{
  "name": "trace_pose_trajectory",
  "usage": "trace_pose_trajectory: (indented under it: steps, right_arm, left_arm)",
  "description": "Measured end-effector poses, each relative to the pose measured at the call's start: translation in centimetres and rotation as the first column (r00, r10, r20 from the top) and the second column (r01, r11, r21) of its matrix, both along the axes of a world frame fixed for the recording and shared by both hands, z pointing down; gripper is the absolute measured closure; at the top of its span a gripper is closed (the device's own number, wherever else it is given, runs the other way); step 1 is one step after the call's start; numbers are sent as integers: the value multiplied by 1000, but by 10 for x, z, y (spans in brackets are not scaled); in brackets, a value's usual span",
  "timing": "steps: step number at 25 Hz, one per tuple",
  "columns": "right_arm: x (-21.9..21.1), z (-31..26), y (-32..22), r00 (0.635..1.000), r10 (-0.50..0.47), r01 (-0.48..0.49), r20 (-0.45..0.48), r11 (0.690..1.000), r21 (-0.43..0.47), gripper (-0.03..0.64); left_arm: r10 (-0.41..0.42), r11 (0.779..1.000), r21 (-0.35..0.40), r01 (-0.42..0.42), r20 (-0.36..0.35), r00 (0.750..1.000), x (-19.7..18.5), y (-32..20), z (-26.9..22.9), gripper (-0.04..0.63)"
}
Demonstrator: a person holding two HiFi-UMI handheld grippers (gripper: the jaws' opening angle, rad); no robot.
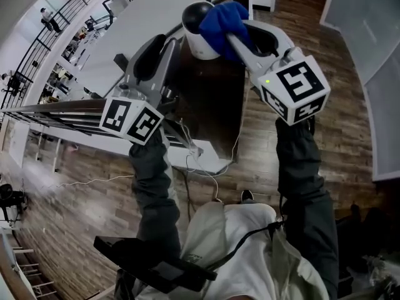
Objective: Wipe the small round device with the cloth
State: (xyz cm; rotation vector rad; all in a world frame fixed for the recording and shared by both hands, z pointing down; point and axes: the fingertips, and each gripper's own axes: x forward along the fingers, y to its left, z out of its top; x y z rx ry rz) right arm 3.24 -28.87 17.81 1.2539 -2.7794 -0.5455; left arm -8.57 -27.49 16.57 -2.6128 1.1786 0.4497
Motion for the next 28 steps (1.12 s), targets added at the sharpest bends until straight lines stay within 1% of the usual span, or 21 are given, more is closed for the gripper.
trace_pose_trajectory:
  steps: [3, 5, 7, 8, 9, 10, 12, 14, 15, 16, 17, 19, 21, 24, 26, 28]
  right_arm:
    - [5, 11, 4, 999, -10, 9, -38, 1000, -2, 541]
    - [17, -7, 6, 1000, 18, -17, -25, 998, 57, 541]
    - [24, -45, 10, 999, 49, -48, -3, 987, 151, 541]
    - [23, -65, 11, 998, 62, -57, -18, 980, 192, 541]
    - [17, -81, 11, 996, 71, -56, -61, 974, 221, 541]
    - [7, -93, 10, 989, 78, -47, -124, 971, 234, 541]
    - [-19, -102, 8, 958, 87, -18, -275, 970, 243, 541]
    - [-41, -94, 7, 904, 102, 3, -414, 969, 245, 541]
    - [-48, -86, 8, 880, 104, 12, -463, 970, 241, 541]
    - [-52, -78, 11, 865, 98, 22, -492, 972, 234, 541]
    - [-54, -72, 15, 861, 88, 33, -501, 973, 228, 541]
    - [-55, -63, 24, 866, 75, 48, -495, 972, 231, 541]
    - [-57, -52, 35, 854, 74, 61, -515, 969, 241, 541]
    - [-63, -32, 47, 796, 80, 87, -600, 966, 245, 541]
    - [-66, -29, 50, 760, 88, 94, -644, 966, 243, 541]
    - [-68, -40, 48, 752, 120, 81, -648, 959, 272, 541]
  left_arm:
    - [21, 1000, -17, -21, -21, 1000, 0, 4, 14, 476]
    - [31, 999, -32, -31, -25, 999, 3, 5, 24, 476]
    - [38, 998, -43, -39, -20, 999, 7, 6, 32, 476]
    - [39, 998, -46, -40, -19, 999, 9, 6, 35, 476]
    - [38, 998, -47, -38, -21, 999, 10, 7, 36, 476]
    - [35, 998, -48, -36, -25, 999, 10, 7, 37, 476]
    - [28, 998, -49, -30, -30, 999, 9, 10, 36, 476]
    - [22, 999, -48, -23, -31, 999, 7, 15, 34, 476]
    - [18, 999, -45, -19, -30, 999, 5, 18, 33, 476]
    - [14, 999, -40, -15, -31, 999, 3, 21, 32, 476]
    - [9, 999, -35, -10, -32, 999, 1, 24, 30, 476]
    - [2, 1000, -26, -3, -33, 999, -3, 28, 28, 476]
    - [4, 1000, -21, -4, -27, 1000, -4, 32, 27, 476]
    - [3, 1000, -19, -3, -8, 1000, -3, 35, 29, 476]
    - [5, 1000, -17, -5, -1, 1000, -2, 35, 29, 476]
    - [13, 1000, -12, -13, -1, 1000, -1, 38, 27, 475]
